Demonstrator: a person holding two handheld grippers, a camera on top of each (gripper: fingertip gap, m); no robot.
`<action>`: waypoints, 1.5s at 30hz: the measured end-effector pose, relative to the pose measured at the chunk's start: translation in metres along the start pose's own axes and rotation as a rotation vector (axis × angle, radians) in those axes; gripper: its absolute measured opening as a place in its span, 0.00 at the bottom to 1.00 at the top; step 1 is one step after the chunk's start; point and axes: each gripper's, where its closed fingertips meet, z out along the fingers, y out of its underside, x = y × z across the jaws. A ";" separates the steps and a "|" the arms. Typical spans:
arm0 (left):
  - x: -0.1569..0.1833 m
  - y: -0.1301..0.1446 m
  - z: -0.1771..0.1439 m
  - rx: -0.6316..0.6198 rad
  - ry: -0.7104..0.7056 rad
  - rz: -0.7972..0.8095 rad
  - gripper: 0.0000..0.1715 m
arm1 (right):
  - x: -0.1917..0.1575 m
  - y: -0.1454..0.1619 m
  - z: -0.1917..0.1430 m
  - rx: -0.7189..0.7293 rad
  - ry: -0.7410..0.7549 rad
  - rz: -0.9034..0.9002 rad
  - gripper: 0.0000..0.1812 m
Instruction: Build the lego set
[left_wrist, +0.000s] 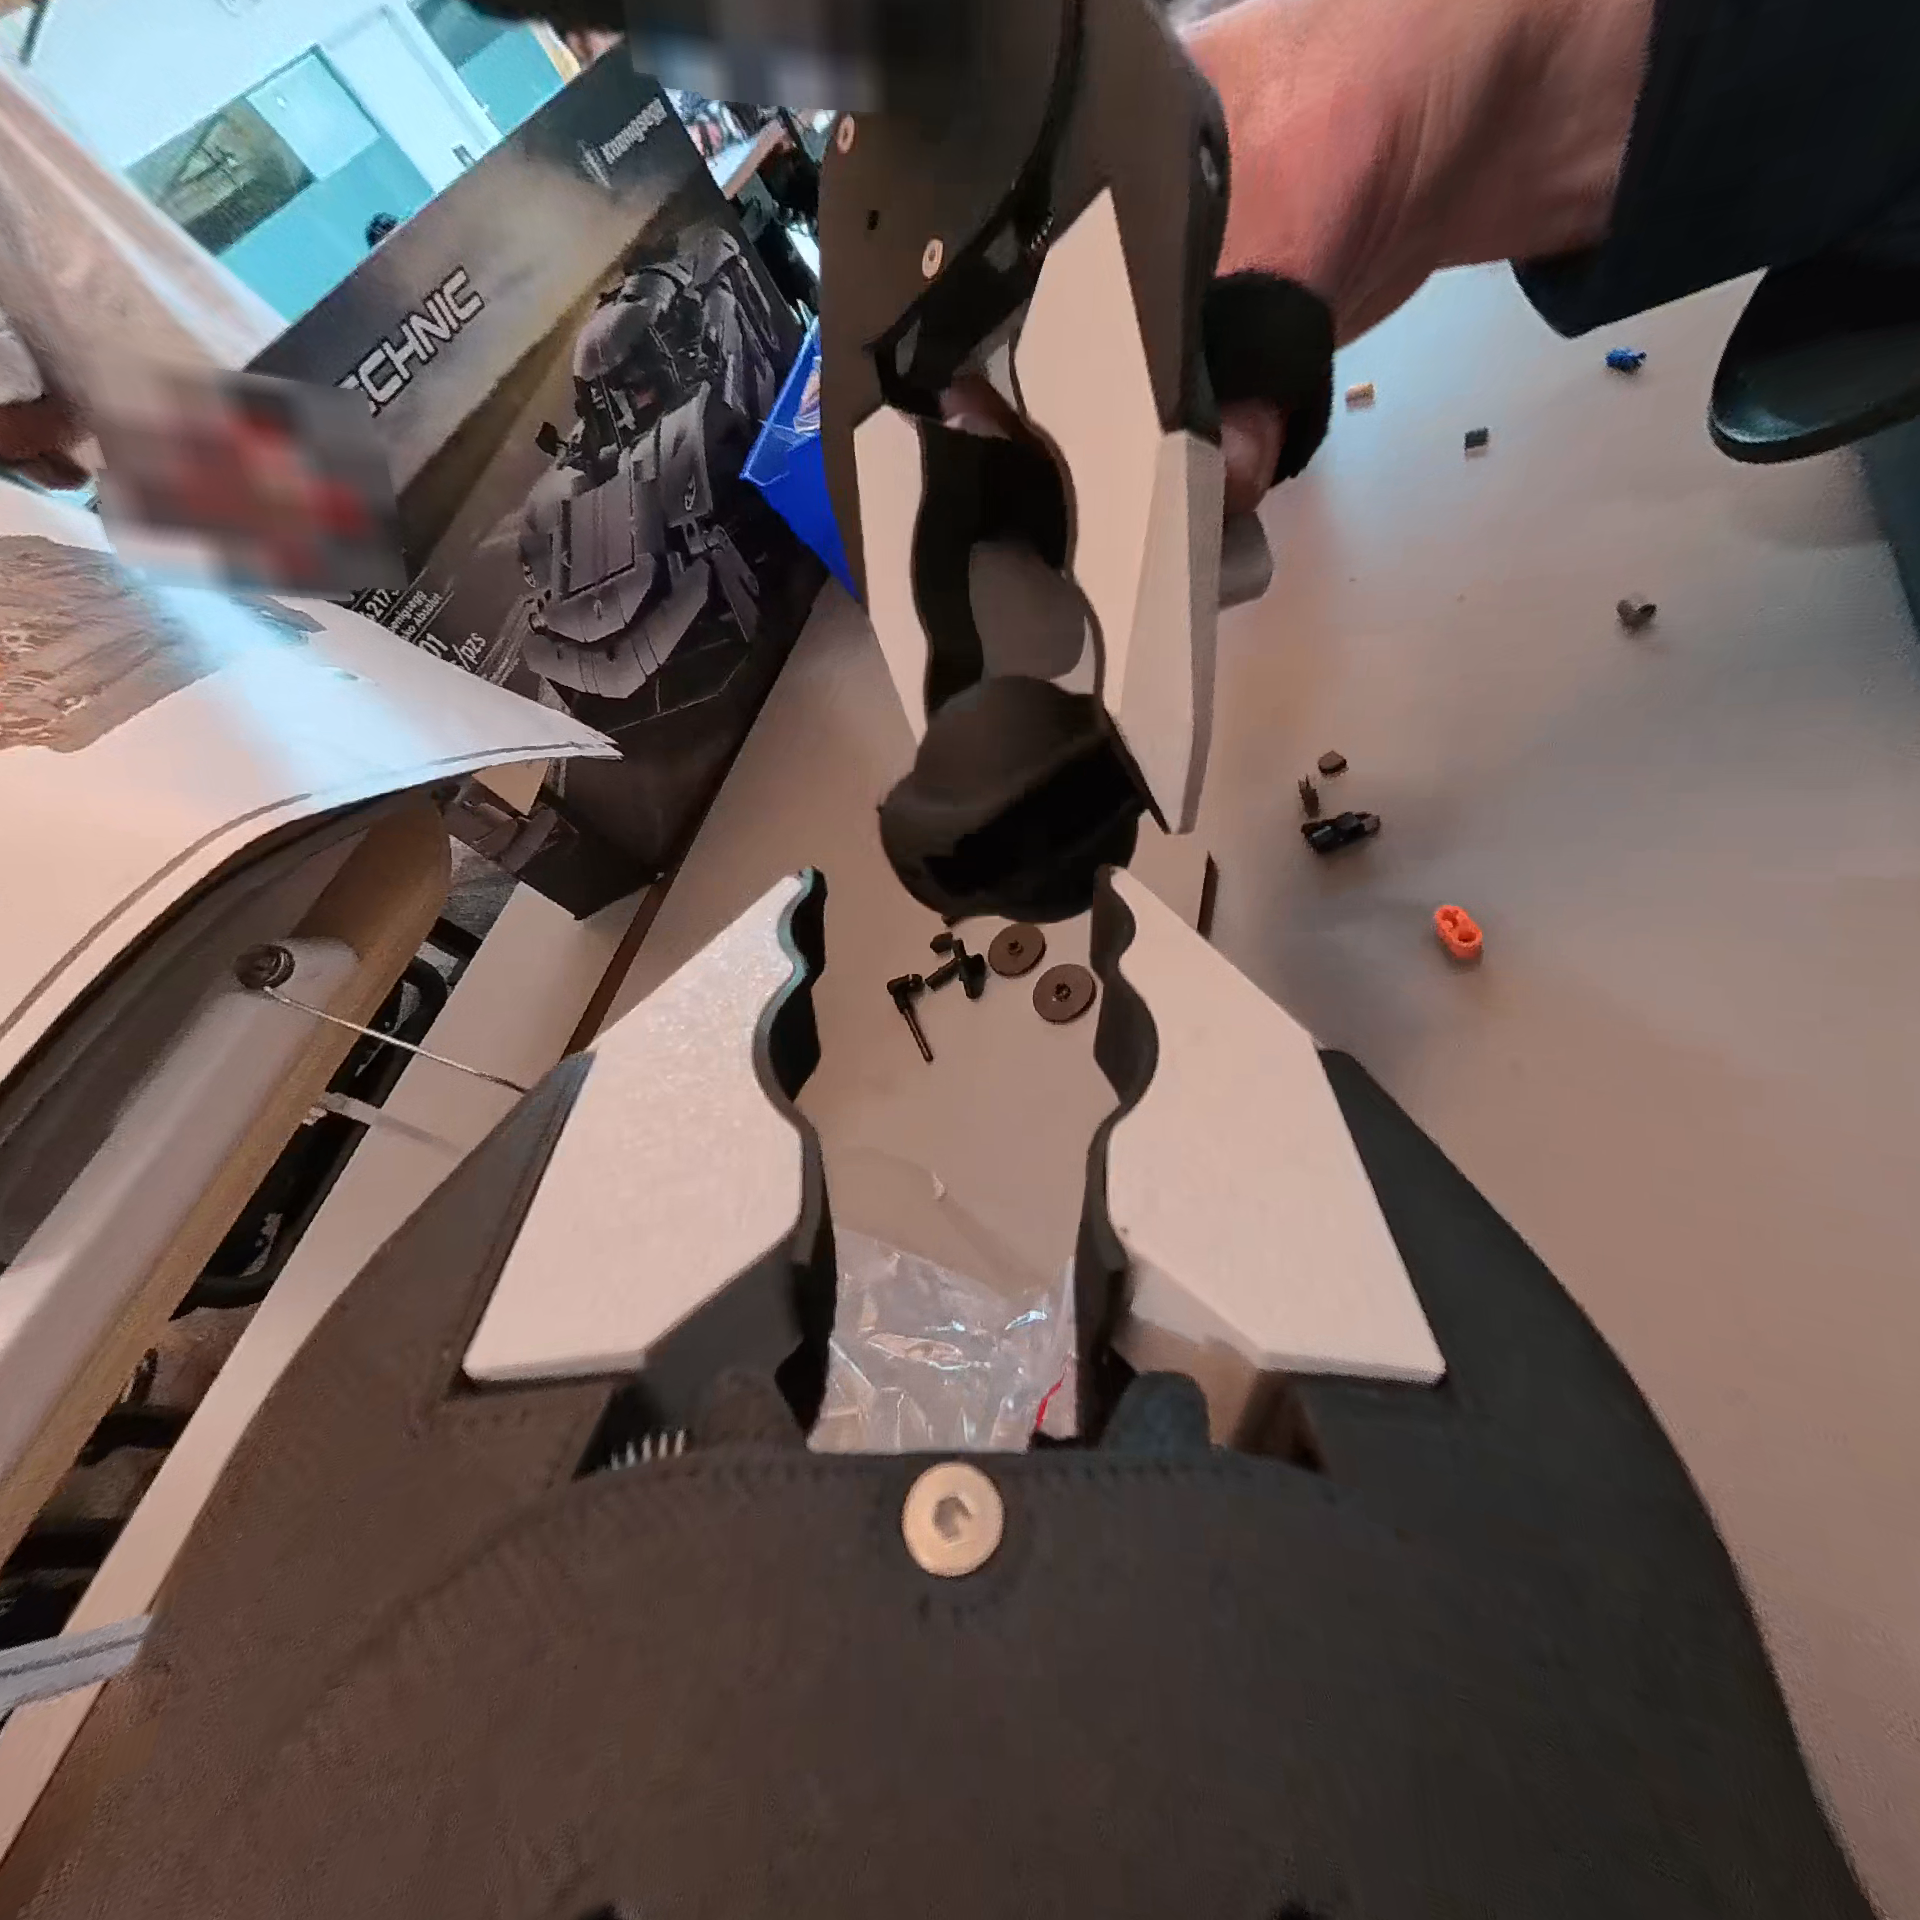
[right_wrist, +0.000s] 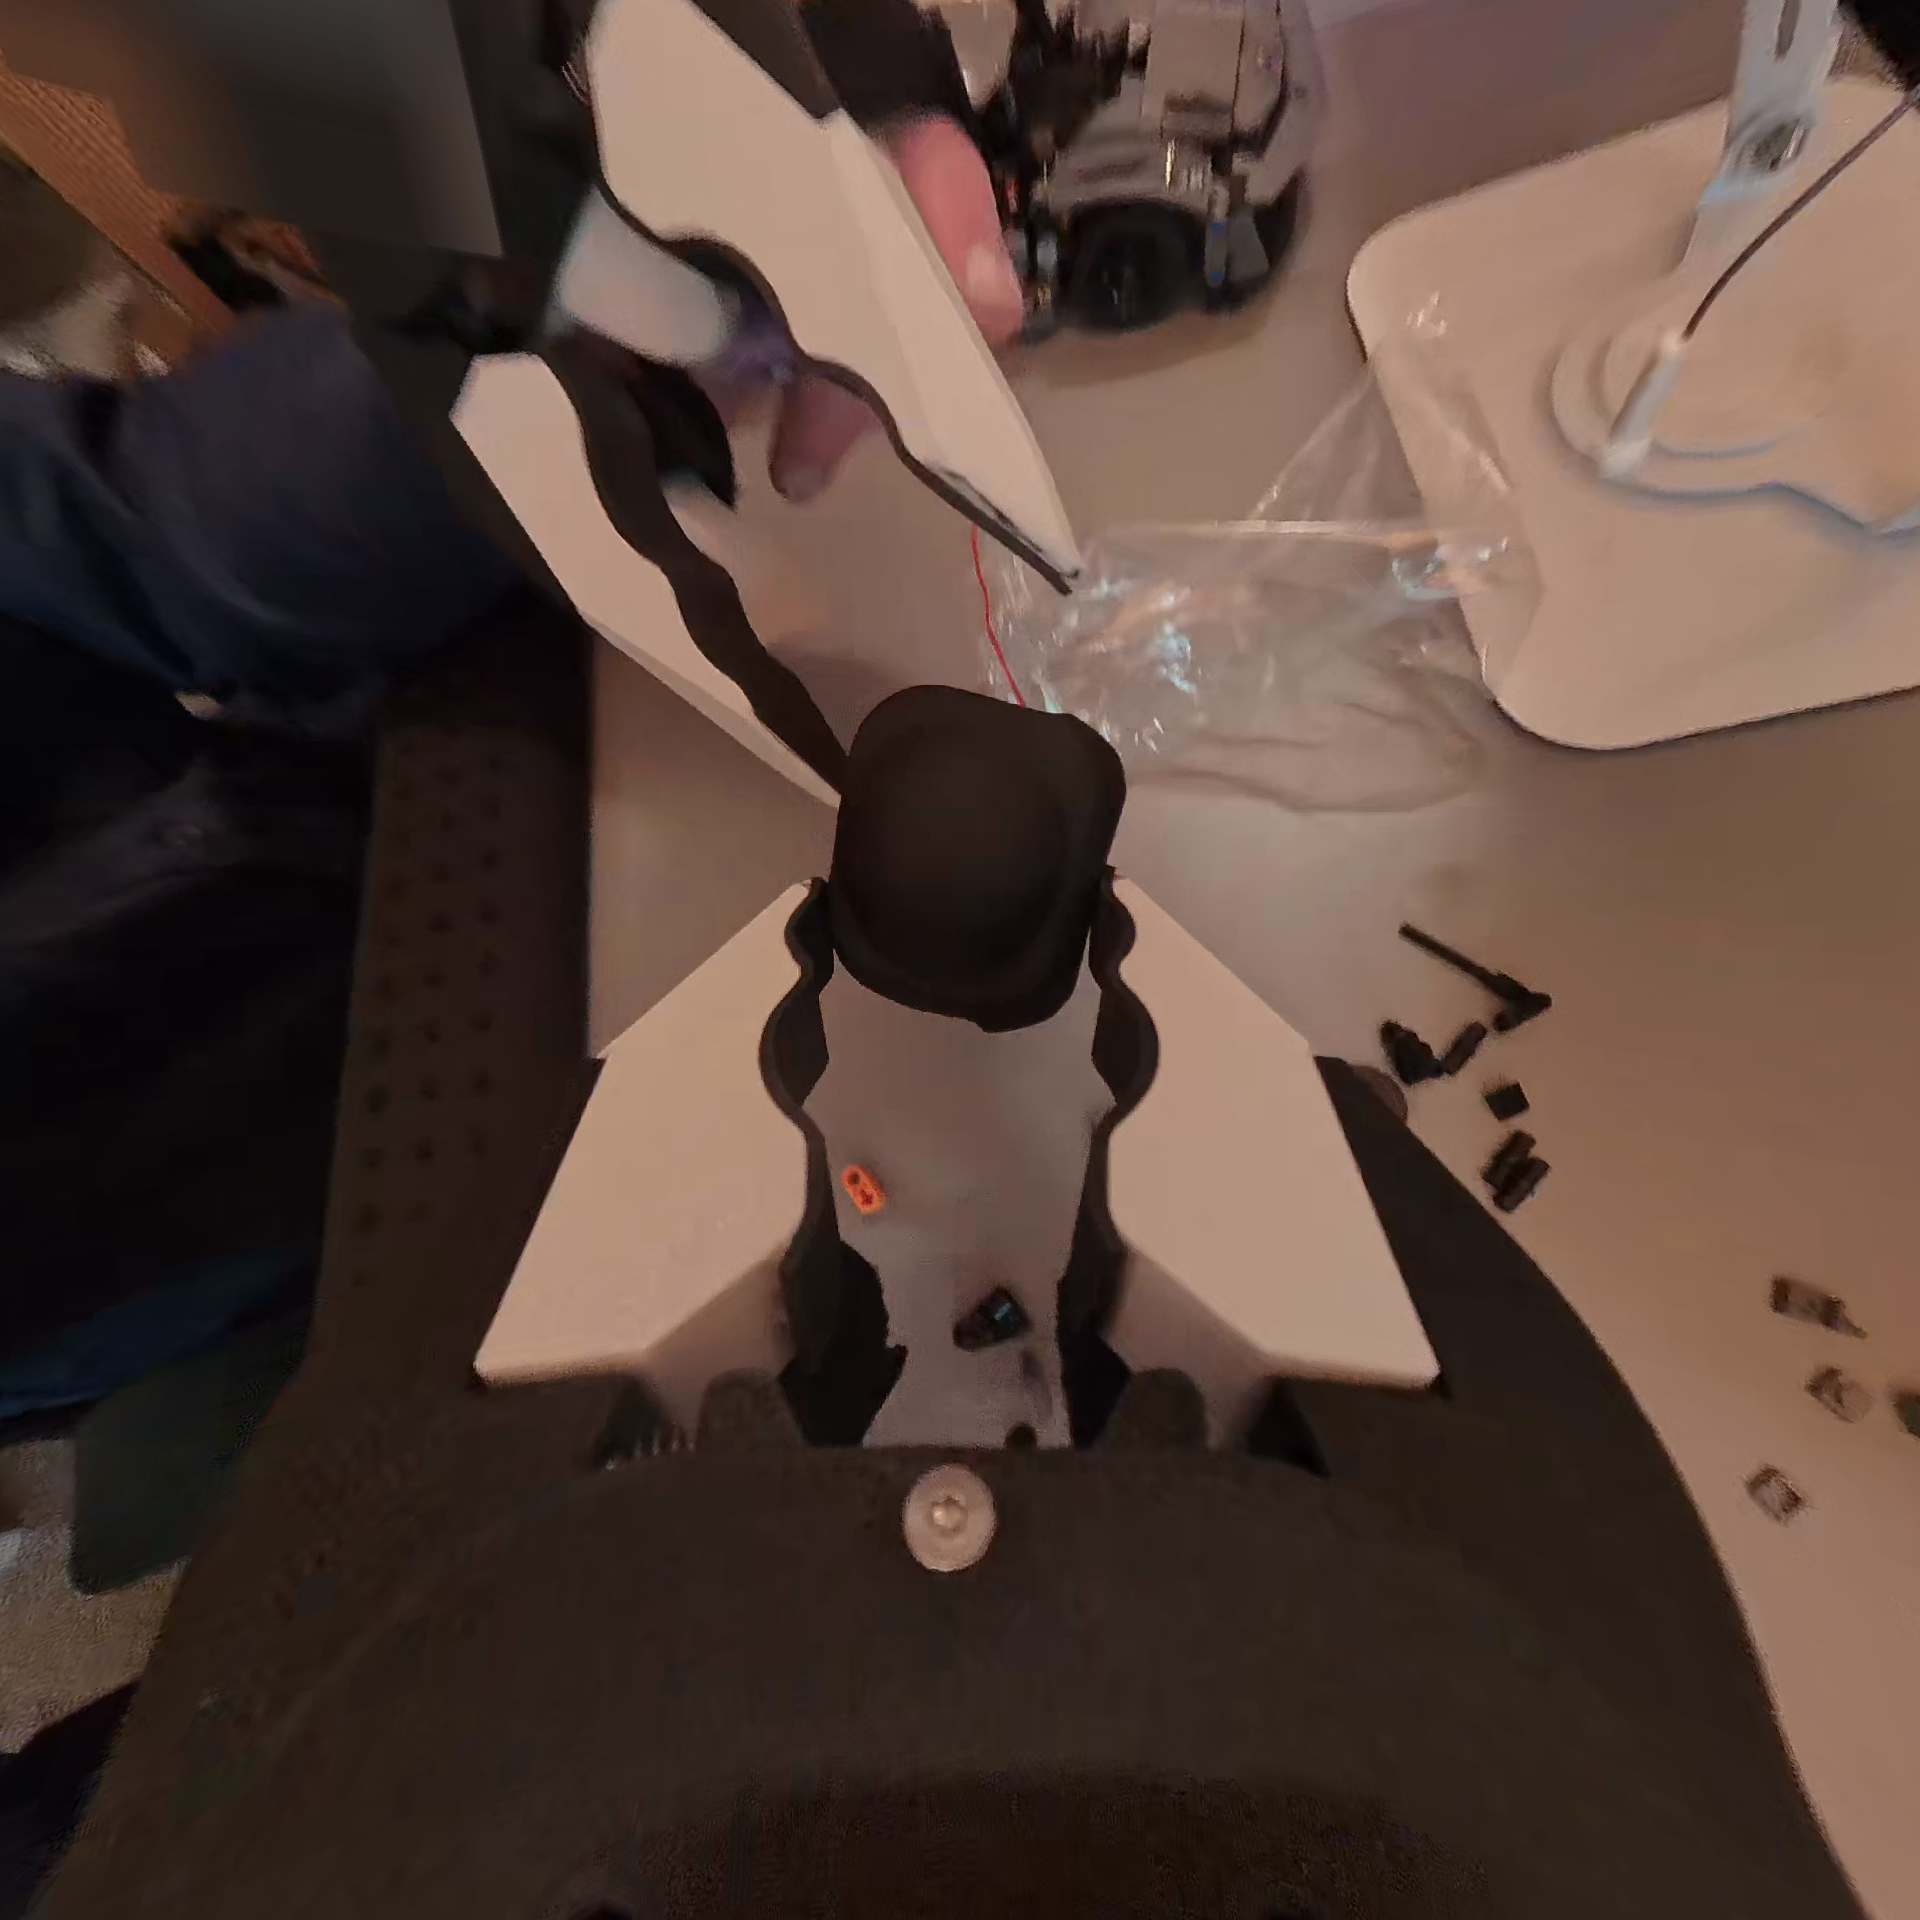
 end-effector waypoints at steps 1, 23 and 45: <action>0.004 0.002 -0.001 -0.018 0.025 0.011 0.26 | 0.001 0.004 0.003 -0.029 0.013 -0.012 0.26; -0.011 0.015 0.014 -0.150 -0.248 0.221 0.01 | 0.012 -0.012 -0.001 0.106 -0.028 0.194 0.27; -0.031 0.004 0.014 -0.114 -0.440 0.134 0.01 | 0.025 -0.017 -0.003 0.177 -0.003 0.277 0.25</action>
